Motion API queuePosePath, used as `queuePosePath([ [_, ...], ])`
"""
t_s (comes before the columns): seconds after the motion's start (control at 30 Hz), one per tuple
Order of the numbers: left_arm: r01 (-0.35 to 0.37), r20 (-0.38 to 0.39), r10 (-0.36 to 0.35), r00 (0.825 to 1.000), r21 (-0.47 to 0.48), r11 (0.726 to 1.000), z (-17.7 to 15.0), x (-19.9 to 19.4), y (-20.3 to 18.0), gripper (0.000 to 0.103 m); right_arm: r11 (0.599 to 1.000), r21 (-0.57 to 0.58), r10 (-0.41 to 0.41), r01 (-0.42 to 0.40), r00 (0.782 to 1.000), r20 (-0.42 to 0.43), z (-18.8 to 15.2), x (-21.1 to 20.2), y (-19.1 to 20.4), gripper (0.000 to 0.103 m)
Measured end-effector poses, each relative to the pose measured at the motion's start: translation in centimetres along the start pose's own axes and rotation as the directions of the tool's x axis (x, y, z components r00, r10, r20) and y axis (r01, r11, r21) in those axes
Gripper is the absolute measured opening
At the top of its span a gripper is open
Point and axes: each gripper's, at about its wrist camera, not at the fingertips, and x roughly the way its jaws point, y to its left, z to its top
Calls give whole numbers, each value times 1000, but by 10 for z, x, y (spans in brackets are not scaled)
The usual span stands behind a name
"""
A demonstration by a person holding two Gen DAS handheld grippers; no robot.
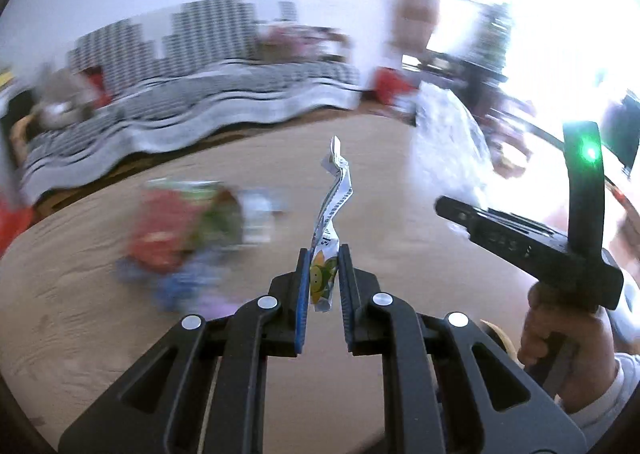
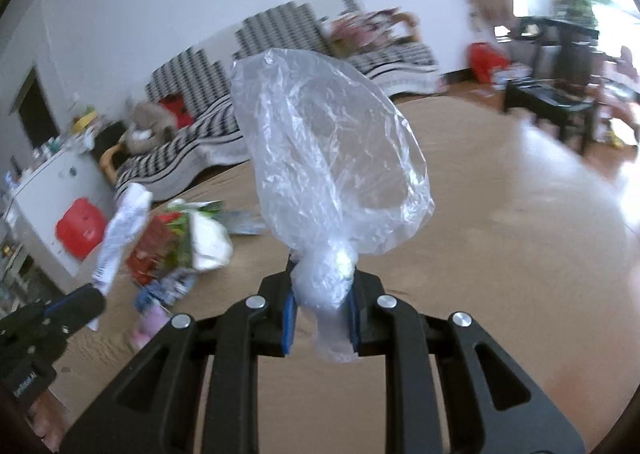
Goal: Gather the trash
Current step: 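Carry the strip and plastic bag to the bin and open both tools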
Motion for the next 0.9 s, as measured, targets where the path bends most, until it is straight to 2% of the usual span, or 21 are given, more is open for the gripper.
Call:
queuePosePath([
  [0.13,148,-58,-143,988,94,985,-6,1,-89,13,995,69,-68,66,997,23,-14,-78,-68,20],
  [0.2,202,-124,-185,975,146,968,-18,8,-130,13,992,81,-94,94,996,-1,-30,-104,-96,20],
  [0.27,249,-225,-203,953,199,948,-39,23,-167,13,990,101,-96,101,994,-55,-51,-114,-120,21],
  [0.33,298,-353,-203,913,240,924,-65,48,-196,13,985,126,-96,114,985,-143,-79,-111,-144,21],
  [0.4,303,-439,-159,884,280,911,-88,73,-214,13,979,168,-64,112,961,-269,-117,-92,-168,21],
  [0.47,320,-545,-124,829,280,905,-116,110,-225,13,969,214,-42,124,935,-351,-146,-71,-186,21],
  [0.5,320,-567,-114,815,277,906,-122,120,-226,13,964,232,-36,133,924,-380,-157,-63,-193,21],
  [0.53,319,-613,-94,785,269,909,-135,138,-228,13,956,257,-23,143,908,-419,-175,-50,-202,21],
  [0.57,319,-642,-85,762,258,912,-143,150,-229,13,950,271,-17,155,893,-450,-188,-40,-207,21],
  [0.67,308,-687,-68,723,234,922,-157,175,-226,13,946,280,1,161,866,-501,-212,-21,-211,21],
  [0.73,303,-702,-68,709,217,928,-160,184,-224,13,945,282,3,168,855,-518,-219,-13,-213,21],
  [0.87,300,-706,-81,704,191,935,-155,193,-215,13,934,307,11,183,844,-536,-223,-5,-217,21],
  [0.9,292,-700,-84,709,182,939,-153,194,-214,14,931,315,14,183,845,-534,-223,-5,-218,28],
])
